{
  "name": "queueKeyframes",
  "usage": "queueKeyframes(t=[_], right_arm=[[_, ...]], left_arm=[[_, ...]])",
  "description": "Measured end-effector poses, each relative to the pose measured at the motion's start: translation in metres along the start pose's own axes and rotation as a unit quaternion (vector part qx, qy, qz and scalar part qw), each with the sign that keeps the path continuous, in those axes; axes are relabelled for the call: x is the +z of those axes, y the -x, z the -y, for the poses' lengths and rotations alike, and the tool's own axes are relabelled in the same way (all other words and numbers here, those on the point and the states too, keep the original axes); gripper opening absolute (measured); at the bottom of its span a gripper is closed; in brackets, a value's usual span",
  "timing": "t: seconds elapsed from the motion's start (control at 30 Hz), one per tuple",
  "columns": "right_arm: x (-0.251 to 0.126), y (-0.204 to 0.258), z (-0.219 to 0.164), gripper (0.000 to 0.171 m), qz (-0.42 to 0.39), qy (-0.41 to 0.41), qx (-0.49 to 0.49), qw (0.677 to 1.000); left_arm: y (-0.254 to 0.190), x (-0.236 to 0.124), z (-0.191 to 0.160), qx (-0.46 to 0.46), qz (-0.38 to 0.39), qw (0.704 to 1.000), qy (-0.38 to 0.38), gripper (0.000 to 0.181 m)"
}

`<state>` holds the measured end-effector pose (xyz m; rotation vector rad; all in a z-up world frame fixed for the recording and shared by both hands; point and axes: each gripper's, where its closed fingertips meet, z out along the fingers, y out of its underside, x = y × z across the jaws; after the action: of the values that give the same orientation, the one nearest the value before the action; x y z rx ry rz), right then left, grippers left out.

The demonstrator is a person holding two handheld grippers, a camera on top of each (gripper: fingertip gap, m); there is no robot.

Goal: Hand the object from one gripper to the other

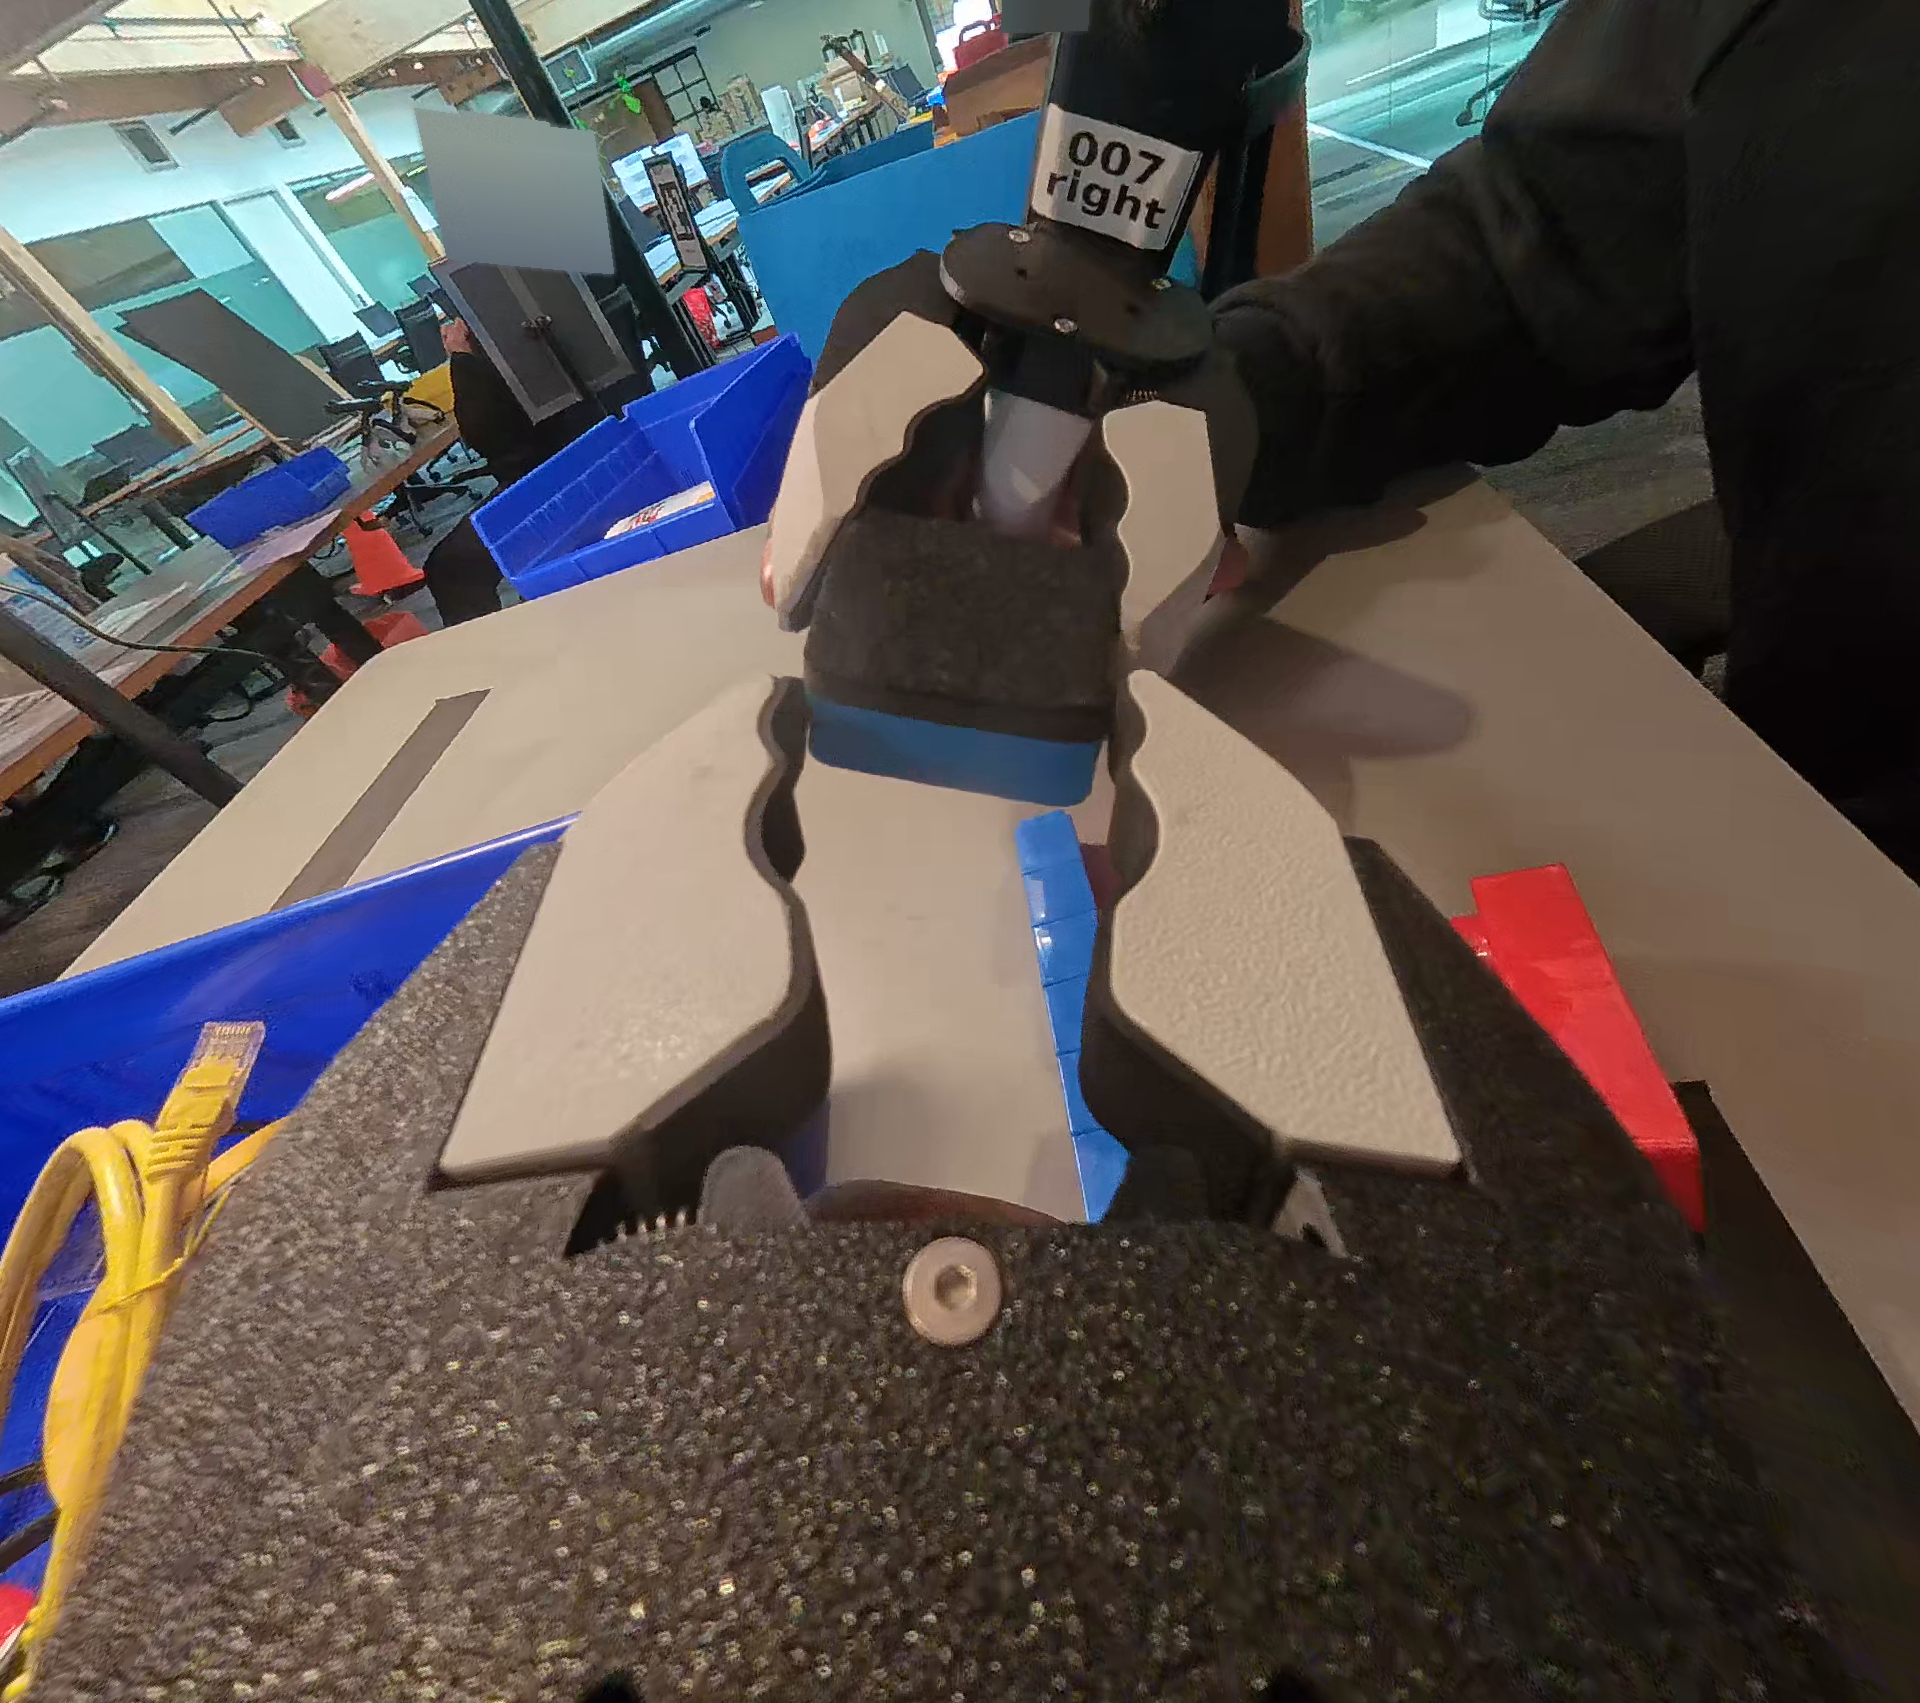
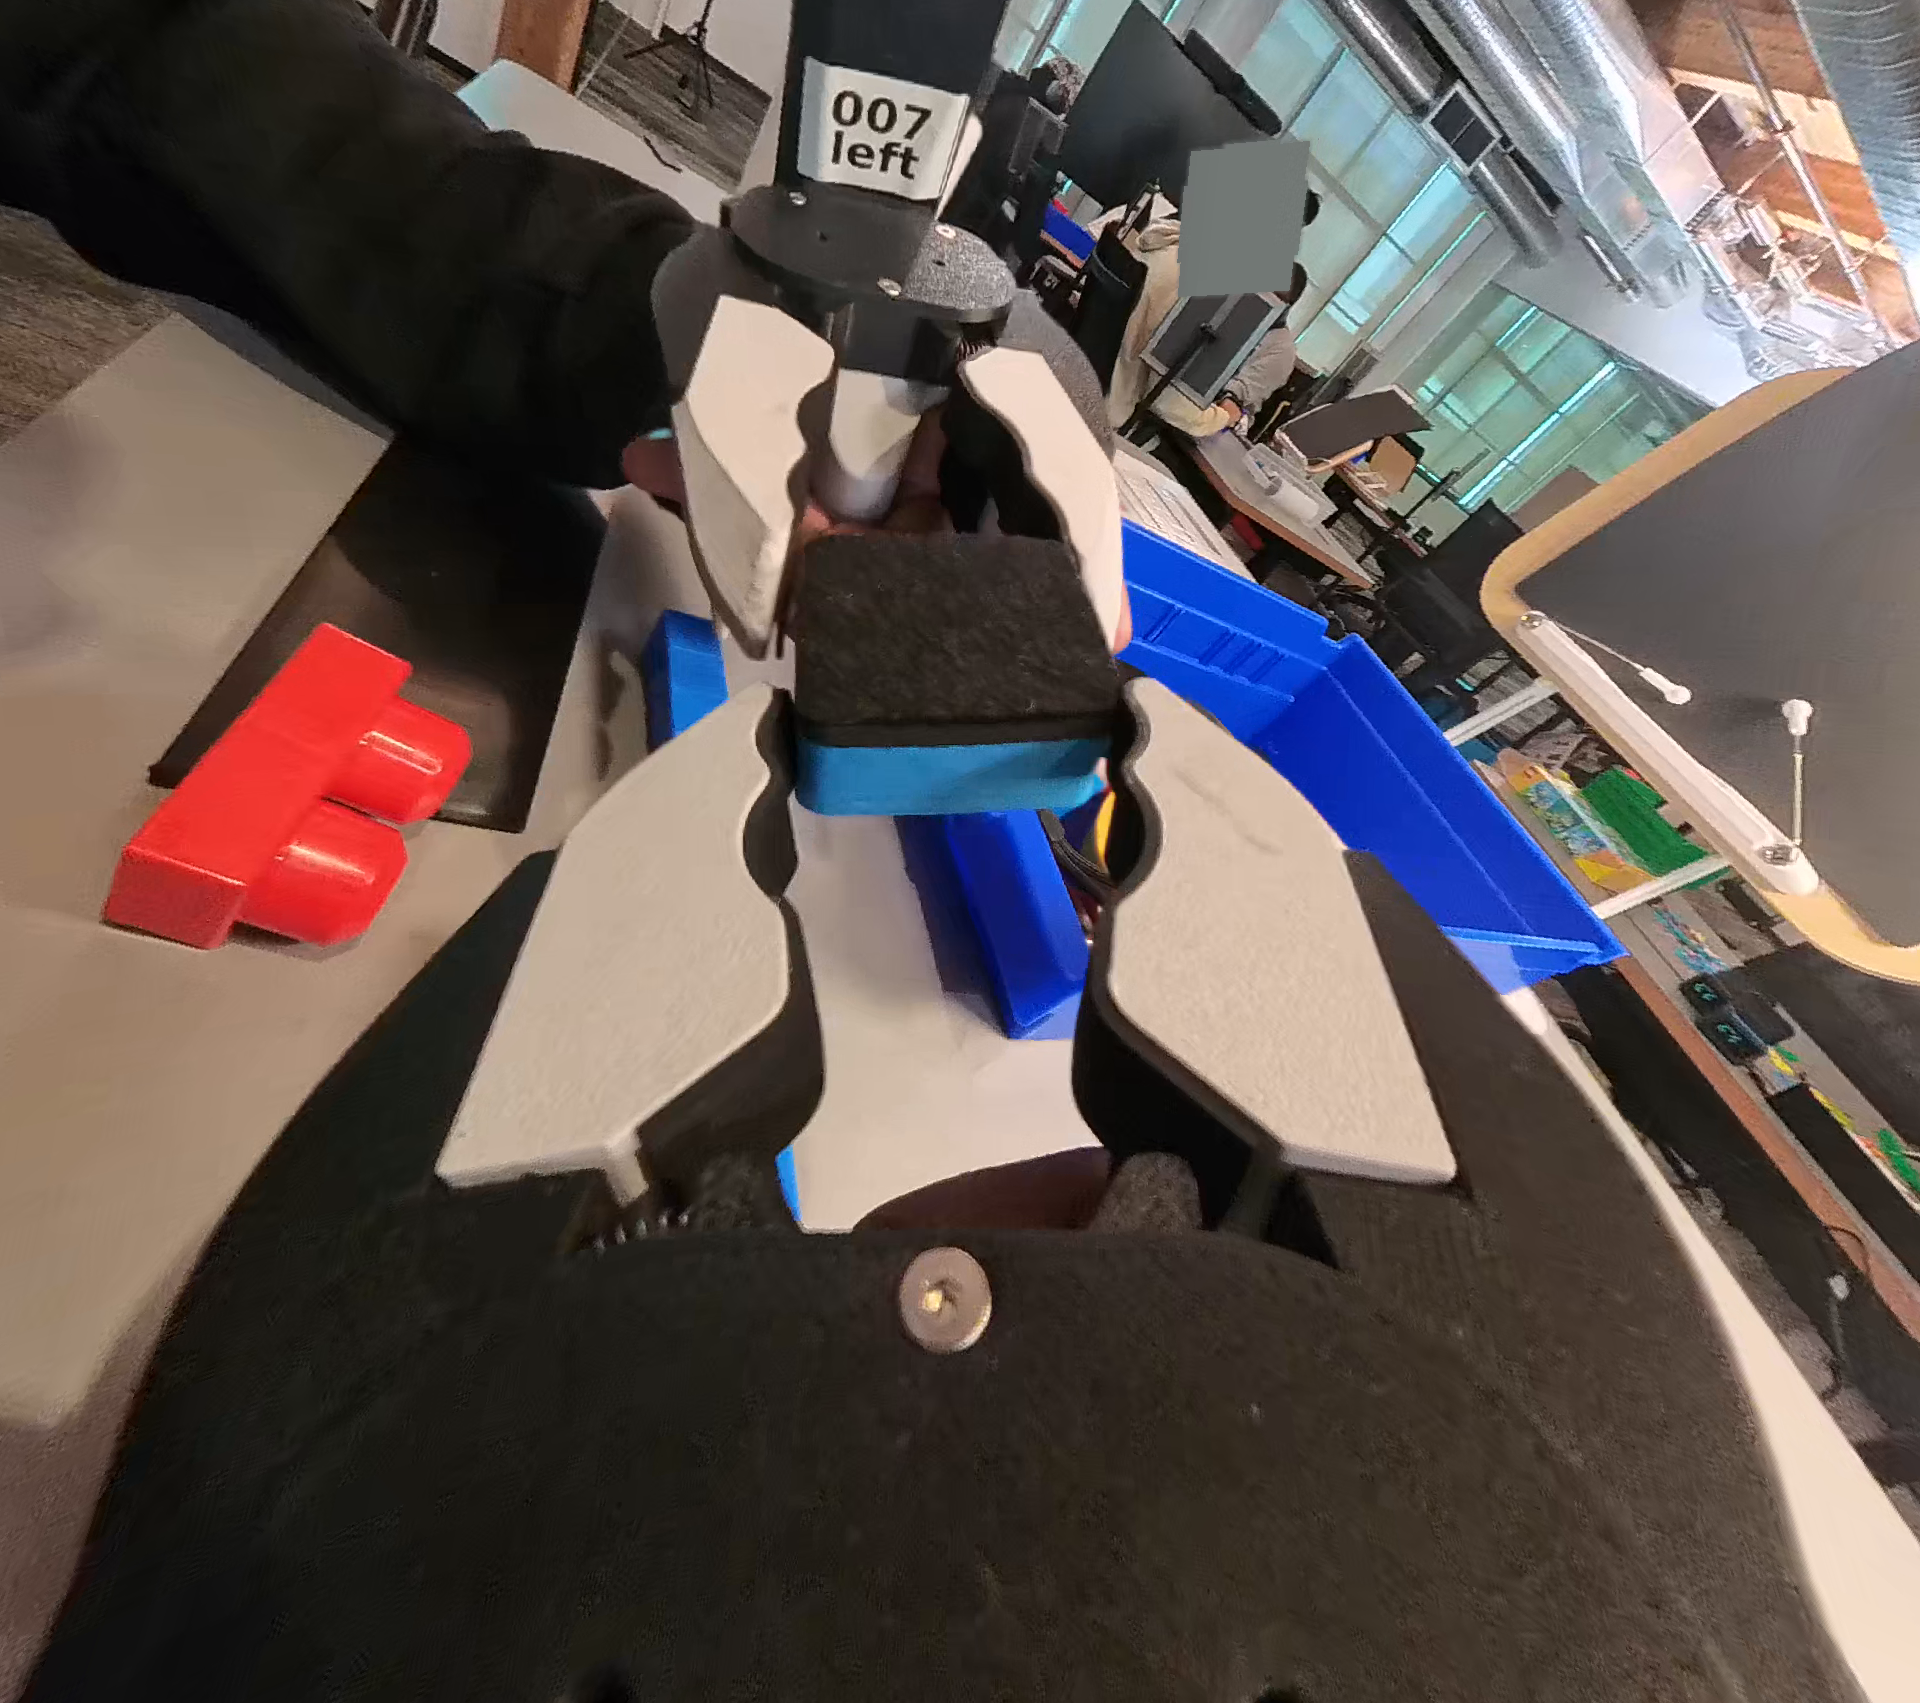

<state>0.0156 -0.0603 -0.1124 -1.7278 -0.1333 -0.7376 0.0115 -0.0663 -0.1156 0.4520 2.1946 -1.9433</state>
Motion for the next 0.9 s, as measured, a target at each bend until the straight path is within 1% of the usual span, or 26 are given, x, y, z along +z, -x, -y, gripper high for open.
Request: queueKeyframes(t=[0.1,0.17,0.23,0.3,0.37,0.43,0.47,0.53,0.57,0.6,0.63,0.67,0.77,0.8,0.83,0.9], right_arm=[[0.001,0.000,-0.003,0.059,-0.002,0.004,-0.003,1.000],[0.001,-0.003,-0.005,0.060,-0.018,0.010,-0.021,1.000],[0.000,-0.007,-0.007,0.060,-0.049,0.022,-0.084,0.995],[-0.001,-0.013,-0.012,0.065,-0.089,0.049,-0.174,0.980],[-0.001,-0.015,-0.012,0.066,-0.111,0.058,-0.227,0.966],[0.000,-0.015,-0.009,0.060,-0.127,0.052,-0.251,0.958],[0.000,-0.014,-0.009,0.053,-0.129,0.052,-0.261,0.955],[0.000,-0.014,-0.009,0.032,-0.133,0.050,-0.270,0.952],[0.000,-0.015,-0.010,0.031,-0.131,0.054,-0.267,0.953],[0.000,-0.016,-0.011,0.029,-0.129,0.057,-0.253,0.957],[0.000,-0.018,-0.011,0.028,-0.124,0.055,-0.228,0.964],[-0.001,-0.018,-0.011,0.027,-0.114,0.050,-0.197,0.972],[-0.002,-0.017,-0.010,0.027,-0.083,0.040,-0.120,0.989],[-0.002,-0.015,-0.010,0.027,-0.072,0.037,-0.101,0.992],[-0.001,-0.013,-0.010,0.027,-0.061,0.033,-0.084,0.994],[0.000,-0.009,-0.009,0.027,-0.040,0.030,-0.052,0.997]], left_arm=[[0.001,0.001,-0.003,-0.009,0.001,1.000,0.004,0.056],[0.004,0.001,-0.007,-0.035,0.000,0.999,0.019,0.056],[0.008,0.000,-0.009,-0.081,-0.005,0.996,0.026,0.056],[0.013,-0.003,-0.006,-0.133,-0.010,0.991,0.011,0.055],[0.014,-0.005,-0.005,-0.184,-0.025,0.983,0.003,0.056],[0.014,-0.005,-0.006,-0.216,-0.034,0.976,0.002,0.055],[0.012,-0.004,-0.008,-0.228,-0.040,0.973,0.006,0.056],[0.007,-0.001,-0.011,-0.231,-0.052,0.971,0.013,0.056],[0.009,-0.001,-0.011,-0.225,-0.046,0.973,0.009,0.056],[0.011,-0.001,-0.010,-0.211,-0.036,0.977,0.006,0.060],[0.014,-0.001,-0.010,-0.192,-0.021,0.981,0.002,0.072],[0.016,-0.001,-0.009,-0.170,-0.008,0.985,0.000,0.076],[0.015,-0.003,-0.004,-0.102,0.005,0.995,-0.003,0.077],[0.013,-0.003,-0.003,-0.083,0.006,0.997,-0.005,0.075],[0.010,-0.002,-0.002,-0.064,0.006,0.998,-0.004,0.068],[0.006,-0.001,-0.003,-0.034,0.005,0.999,0.006,0.051]])
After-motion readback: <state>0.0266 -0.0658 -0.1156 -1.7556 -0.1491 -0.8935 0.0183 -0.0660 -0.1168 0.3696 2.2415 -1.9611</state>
